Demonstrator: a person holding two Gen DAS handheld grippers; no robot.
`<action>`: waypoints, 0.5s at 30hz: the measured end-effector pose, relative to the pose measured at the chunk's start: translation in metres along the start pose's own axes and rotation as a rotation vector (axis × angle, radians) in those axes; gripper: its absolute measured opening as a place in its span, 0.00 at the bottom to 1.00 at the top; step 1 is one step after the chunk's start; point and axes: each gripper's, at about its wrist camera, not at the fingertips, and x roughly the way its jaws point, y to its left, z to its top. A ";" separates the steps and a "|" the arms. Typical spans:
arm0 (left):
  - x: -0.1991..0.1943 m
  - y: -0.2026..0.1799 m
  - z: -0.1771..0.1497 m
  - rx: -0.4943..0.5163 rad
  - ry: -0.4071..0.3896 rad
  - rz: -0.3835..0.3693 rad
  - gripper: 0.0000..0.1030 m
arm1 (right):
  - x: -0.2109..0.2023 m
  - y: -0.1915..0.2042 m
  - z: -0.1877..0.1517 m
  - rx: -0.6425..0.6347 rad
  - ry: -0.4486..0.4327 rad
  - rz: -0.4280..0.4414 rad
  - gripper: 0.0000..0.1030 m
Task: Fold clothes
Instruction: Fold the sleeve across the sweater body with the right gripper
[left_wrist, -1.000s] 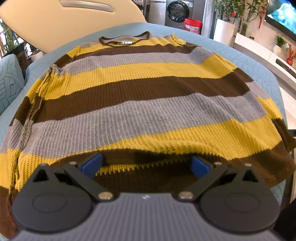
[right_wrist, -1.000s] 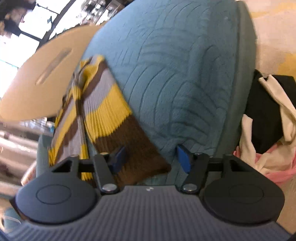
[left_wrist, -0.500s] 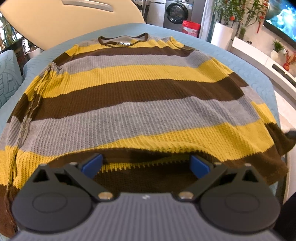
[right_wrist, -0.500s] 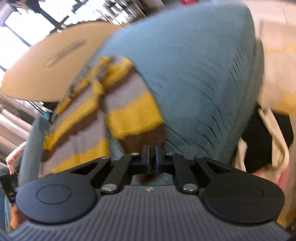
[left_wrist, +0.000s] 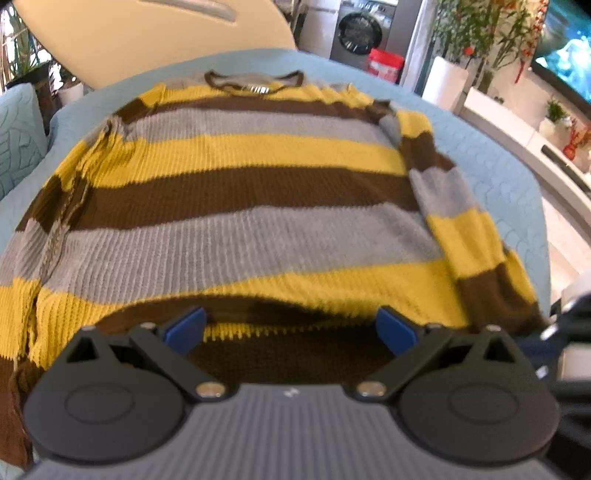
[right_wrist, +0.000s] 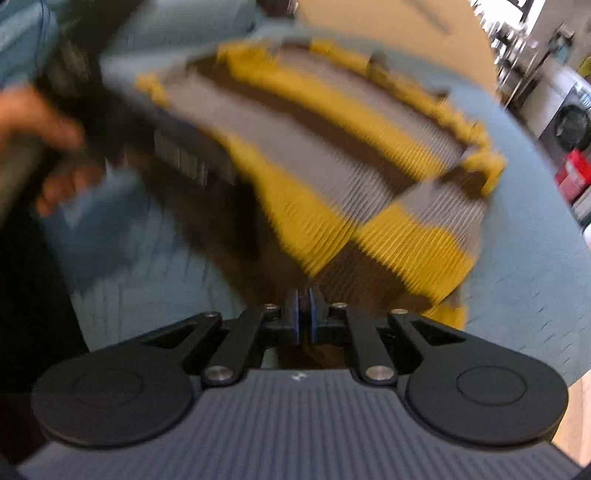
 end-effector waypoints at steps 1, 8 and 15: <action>-0.004 -0.002 0.002 0.003 -0.011 -0.008 0.96 | -0.005 -0.004 -0.001 0.018 -0.001 0.009 0.17; -0.010 -0.059 0.039 0.062 -0.029 -0.147 1.00 | -0.089 -0.070 0.004 0.236 -0.174 0.076 0.49; 0.058 -0.084 0.041 0.036 0.070 -0.164 0.93 | -0.089 -0.187 0.076 0.387 -0.306 -0.106 0.52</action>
